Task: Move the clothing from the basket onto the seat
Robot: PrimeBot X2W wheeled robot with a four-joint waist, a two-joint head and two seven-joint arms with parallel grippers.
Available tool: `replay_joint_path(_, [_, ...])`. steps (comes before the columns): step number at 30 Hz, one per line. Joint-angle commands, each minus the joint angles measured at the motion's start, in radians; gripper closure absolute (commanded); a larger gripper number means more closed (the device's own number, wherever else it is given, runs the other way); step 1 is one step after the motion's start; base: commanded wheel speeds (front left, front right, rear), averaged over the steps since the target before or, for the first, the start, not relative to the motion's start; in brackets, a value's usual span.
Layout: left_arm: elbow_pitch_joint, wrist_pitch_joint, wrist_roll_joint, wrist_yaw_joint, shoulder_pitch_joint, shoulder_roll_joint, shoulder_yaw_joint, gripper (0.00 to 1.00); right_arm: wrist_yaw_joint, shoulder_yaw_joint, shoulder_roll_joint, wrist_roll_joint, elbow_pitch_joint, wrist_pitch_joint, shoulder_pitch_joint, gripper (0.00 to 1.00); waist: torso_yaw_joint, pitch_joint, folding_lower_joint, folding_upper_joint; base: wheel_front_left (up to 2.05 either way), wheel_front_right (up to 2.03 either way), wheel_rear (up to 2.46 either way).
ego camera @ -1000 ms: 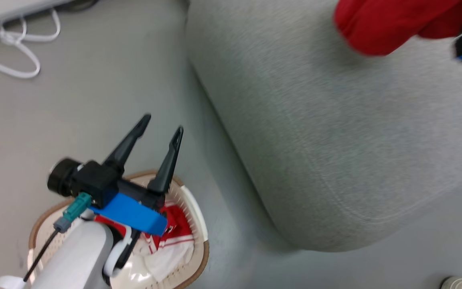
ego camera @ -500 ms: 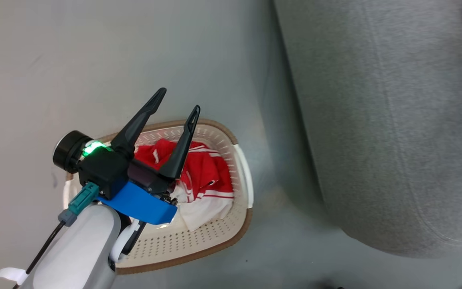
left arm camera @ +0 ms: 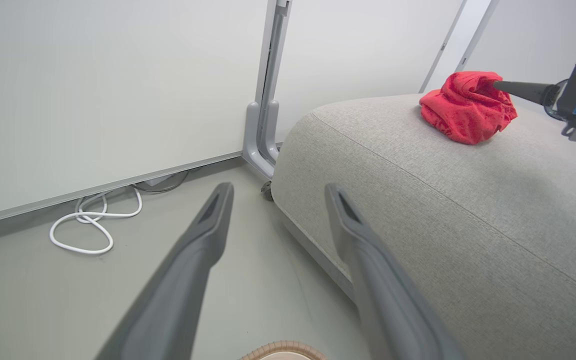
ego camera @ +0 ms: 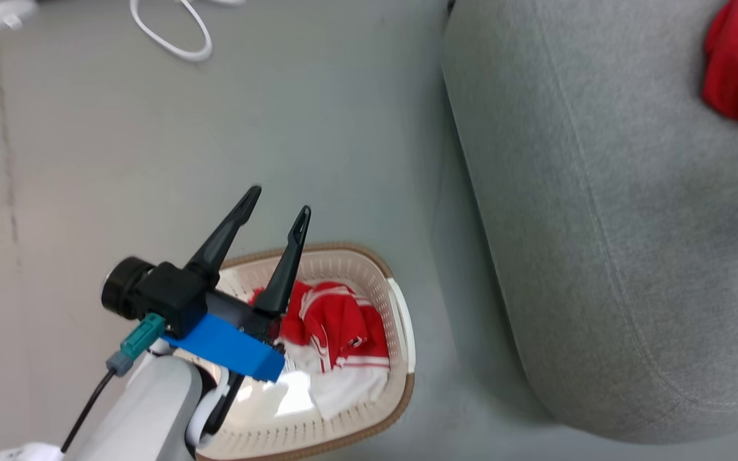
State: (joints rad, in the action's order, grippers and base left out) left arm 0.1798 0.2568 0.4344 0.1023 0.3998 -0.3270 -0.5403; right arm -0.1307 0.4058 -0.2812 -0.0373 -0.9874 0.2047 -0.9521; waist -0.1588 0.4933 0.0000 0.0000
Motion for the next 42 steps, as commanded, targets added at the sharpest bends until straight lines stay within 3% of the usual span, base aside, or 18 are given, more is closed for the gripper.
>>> replay_joint_path(1, [0.017,0.006,0.008,-0.003,-0.023,0.009,0.009,0.00,0.000,-0.021,0.015,0.008,-0.003,0.014,0.044,0.00,-0.023,-0.066,0.0000,0.0000,0.00,0.00,0.00])
replay_joint_path(7, [0.062,0.009,0.022,-0.018,-0.123,0.053,0.079,0.00,0.000,-0.114,0.068,-0.030,0.090,0.053,0.213,0.00,0.001,-0.239,0.0000,0.0000,0.00,0.00,0.00])
replay_joint_path(17, [0.129,0.009,-0.006,-0.013,-0.281,0.112,0.211,0.00,0.000,-0.263,0.165,-0.085,0.438,0.060,0.614,0.00,0.099,-0.429,0.0000,0.0000,0.00,0.00,0.00])
replay_joint_path(26, [0.163,0.010,-0.028,-0.006,-0.378,0.151,0.326,0.00,0.000,-0.335,0.224,-0.087,0.676,0.001,0.881,0.00,0.187,-0.497,0.0000,0.0000,0.00,0.00,0.00])
replay_joint_path(42, [0.164,0.009,-0.083,0.010,-0.444,0.194,0.447,0.00,0.000,-0.387,0.231,-0.098,0.813,-0.082,0.999,0.00,0.247,-0.526,0.0000,0.0000,0.00,0.00,0.00])
